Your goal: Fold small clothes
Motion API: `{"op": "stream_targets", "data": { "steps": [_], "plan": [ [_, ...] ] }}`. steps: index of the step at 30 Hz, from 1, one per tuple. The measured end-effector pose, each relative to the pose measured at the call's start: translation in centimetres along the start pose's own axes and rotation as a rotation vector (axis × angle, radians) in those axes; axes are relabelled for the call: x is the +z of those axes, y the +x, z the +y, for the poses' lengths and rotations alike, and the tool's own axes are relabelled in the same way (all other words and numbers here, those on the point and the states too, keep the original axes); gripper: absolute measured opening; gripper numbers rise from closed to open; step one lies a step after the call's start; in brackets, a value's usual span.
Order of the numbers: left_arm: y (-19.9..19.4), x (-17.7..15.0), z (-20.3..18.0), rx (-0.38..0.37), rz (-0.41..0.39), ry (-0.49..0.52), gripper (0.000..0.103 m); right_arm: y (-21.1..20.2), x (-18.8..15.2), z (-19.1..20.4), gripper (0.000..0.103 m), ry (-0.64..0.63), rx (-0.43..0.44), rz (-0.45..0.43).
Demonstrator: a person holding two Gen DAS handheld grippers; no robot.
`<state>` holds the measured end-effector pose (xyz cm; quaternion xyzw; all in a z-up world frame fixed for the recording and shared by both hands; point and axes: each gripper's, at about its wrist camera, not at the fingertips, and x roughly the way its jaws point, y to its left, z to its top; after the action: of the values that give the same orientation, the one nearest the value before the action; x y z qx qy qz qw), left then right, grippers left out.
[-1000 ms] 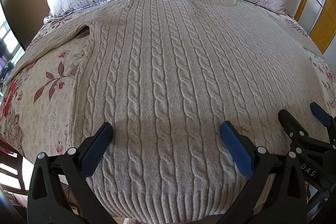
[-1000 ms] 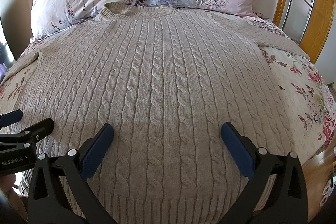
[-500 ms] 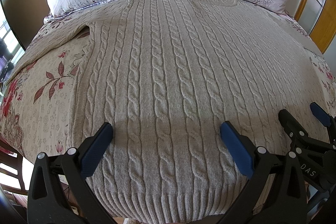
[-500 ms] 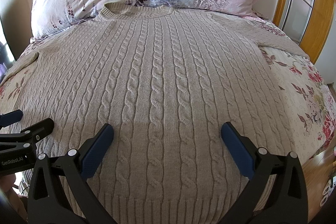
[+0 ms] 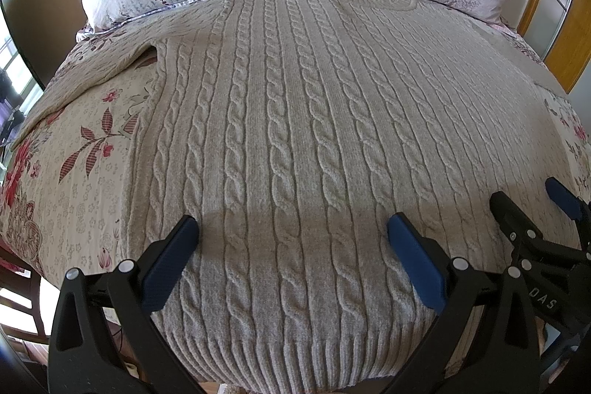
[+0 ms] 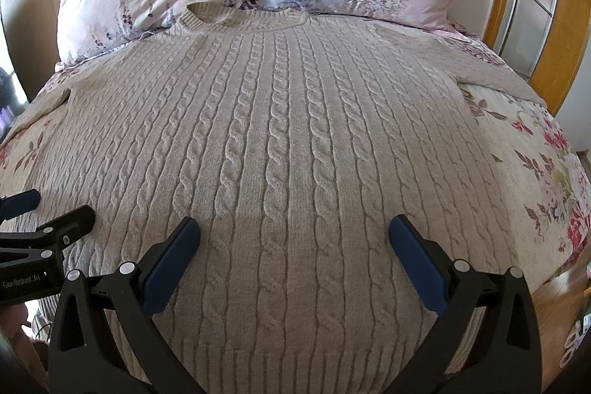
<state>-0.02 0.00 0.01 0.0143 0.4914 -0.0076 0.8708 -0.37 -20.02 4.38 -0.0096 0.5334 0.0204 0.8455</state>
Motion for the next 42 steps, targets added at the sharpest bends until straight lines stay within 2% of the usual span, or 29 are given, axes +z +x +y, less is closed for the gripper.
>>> {"op": "stream_targets", "data": {
  "steps": [11,17,21,26,29,32,34,36,39,42],
  "plan": [
    [-0.2,-0.1,-0.3,-0.011,-0.009,0.024,0.101,0.1,0.3,-0.1,0.102,-0.110,0.105,-0.039],
    [0.2,0.5,-0.1,-0.036,-0.013,0.069,0.101,0.4,1.5,-1.6,0.102,-0.126,0.157,-0.011],
    [0.3,1.0,0.2,-0.067,-0.034,0.109,0.101,0.1,4.3,-6.3,0.102,0.045,0.186,-0.047],
    [0.4,3.4,1.1,-0.122,-0.075,0.119,0.101,0.9,8.8,-16.1,0.101,0.394,0.174,-0.091],
    [0.1,5.6,1.7,-0.141,-0.150,0.136,0.101,2.4,10.4,-21.5,0.090,0.561,0.148,-0.086],
    [0.6,7.7,2.0,-0.176,-0.118,0.131,0.101,4.5,11.4,-26.1,0.075,0.684,0.087,-0.055],
    [1.1,8.9,2.4,-0.221,-0.090,0.116,0.101,6.1,11.4,-28.7,0.063,0.784,0.078,-0.029],
    [1.7,10.1,2.6,-0.232,-0.081,0.104,0.101,7.7,11.1,-31.0,0.055,0.879,0.079,-0.009],
    [2.2,11.1,2.6,-0.227,-0.102,0.102,0.101,8.8,10.7,-33.0,0.050,0.960,0.055,0.000],
    [2.5,11.8,2.7,-0.216,-0.169,0.114,0.101,9.9,10.6,-34.5,0.048,1.023,0.047,-0.002]
  ]
}}
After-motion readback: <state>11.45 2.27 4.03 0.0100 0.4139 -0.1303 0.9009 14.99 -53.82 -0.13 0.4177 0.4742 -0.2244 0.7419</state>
